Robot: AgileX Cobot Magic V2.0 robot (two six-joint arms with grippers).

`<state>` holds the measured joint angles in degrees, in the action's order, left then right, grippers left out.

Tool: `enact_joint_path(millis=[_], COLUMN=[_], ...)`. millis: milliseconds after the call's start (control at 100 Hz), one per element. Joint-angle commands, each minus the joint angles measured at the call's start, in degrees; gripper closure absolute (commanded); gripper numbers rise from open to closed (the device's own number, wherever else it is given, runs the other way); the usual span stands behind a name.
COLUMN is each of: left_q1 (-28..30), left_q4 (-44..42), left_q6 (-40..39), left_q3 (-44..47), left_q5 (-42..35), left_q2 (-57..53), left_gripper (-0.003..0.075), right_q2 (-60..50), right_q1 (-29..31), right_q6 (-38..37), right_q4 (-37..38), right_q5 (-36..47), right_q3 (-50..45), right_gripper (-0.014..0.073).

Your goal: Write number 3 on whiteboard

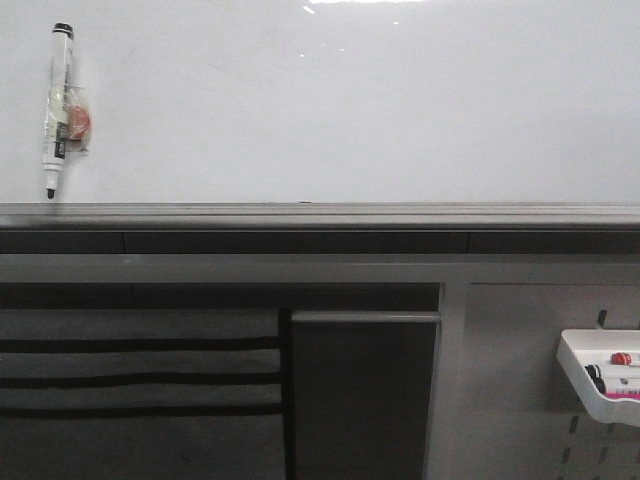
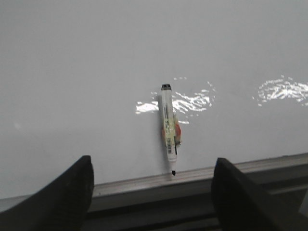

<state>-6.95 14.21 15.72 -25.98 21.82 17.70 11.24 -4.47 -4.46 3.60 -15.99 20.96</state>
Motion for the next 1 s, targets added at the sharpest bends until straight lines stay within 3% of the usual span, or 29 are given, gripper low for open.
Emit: enact_joint_path(millis=[0, 470, 990], left_q1=[-0.7, -3.8, -5.7], left_q4=[-0.2, -0.2, 0.4], left_q6=[0.1, 0.1, 0.1], left_q3=[-3.2, -14.6, -21.5], left_q5=[-2.2, 2.2, -7.3], left_q2=[4.1, 34.5, 57.2], left_gripper=[0.026, 0.026, 0.0261], right_q2=[1.1, 1.1, 1.1], right_q1=[0.2, 0.2, 0.2], right_q6=[0.5, 0.5, 0.5], right_q4=[-0.2, -1.2, -1.2], right_q5=[4.9, 4.7, 4.1], right_q3=[2.2, 2.2, 2.2], right_gripper=[0.0043, 0.0043, 0.0043])
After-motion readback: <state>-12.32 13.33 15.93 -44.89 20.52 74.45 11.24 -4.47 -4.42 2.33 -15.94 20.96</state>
